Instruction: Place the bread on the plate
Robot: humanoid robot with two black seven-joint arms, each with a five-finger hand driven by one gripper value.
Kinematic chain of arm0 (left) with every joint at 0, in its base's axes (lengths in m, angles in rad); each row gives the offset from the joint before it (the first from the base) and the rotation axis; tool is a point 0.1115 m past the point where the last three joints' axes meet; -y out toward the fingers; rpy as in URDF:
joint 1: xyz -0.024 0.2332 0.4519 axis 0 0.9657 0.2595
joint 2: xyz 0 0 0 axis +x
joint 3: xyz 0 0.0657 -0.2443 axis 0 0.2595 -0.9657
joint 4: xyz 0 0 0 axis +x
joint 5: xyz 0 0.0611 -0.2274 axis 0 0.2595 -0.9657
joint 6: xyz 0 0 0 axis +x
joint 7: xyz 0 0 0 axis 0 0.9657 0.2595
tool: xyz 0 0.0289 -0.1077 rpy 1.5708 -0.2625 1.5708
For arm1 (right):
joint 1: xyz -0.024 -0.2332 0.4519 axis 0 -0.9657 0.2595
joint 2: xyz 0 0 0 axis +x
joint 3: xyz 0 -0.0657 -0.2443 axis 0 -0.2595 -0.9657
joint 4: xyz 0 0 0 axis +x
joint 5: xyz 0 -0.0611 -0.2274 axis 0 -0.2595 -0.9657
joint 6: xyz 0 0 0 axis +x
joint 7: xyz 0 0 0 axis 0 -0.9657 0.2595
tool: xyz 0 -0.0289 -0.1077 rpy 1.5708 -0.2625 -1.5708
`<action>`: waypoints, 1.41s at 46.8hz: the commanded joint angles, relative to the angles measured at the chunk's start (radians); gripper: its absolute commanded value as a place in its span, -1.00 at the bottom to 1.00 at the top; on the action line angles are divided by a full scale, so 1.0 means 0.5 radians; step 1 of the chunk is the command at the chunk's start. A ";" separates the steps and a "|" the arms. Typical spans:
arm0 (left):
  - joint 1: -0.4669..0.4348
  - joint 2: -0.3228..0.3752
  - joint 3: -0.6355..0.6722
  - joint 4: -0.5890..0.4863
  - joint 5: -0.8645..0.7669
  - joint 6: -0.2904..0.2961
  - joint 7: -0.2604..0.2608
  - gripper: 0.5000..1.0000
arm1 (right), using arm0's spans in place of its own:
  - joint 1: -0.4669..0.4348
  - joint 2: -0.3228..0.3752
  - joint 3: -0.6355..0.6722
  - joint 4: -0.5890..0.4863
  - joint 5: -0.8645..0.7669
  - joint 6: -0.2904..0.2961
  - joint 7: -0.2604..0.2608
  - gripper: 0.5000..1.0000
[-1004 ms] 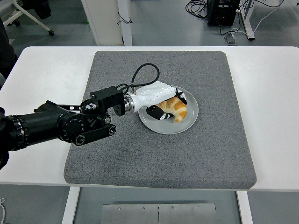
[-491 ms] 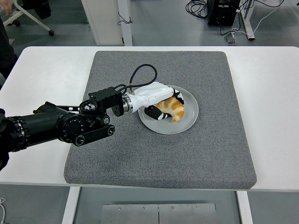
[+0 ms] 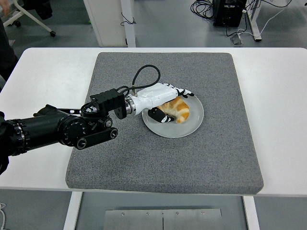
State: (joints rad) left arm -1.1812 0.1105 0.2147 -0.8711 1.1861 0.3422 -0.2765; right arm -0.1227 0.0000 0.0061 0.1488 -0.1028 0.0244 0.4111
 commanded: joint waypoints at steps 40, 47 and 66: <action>-0.028 0.322 -0.647 -0.111 -1.022 -0.592 -0.192 0.83 | 0.000 0.000 0.000 0.000 0.000 0.000 0.000 1.00; 0.058 0.356 -0.892 -0.111 -1.130 -0.528 -0.174 0.83 | 0.000 0.000 0.000 0.000 0.000 0.000 0.000 1.00; 0.347 0.353 -1.393 -0.004 -1.577 -0.203 -0.205 0.85 | 0.000 0.000 0.000 0.000 0.000 0.000 0.000 1.00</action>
State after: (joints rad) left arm -1.0329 0.2932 -0.4484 -0.9005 0.4358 0.2371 -0.3746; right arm -0.1227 0.0000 0.0062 0.1488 -0.1028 0.0246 0.4112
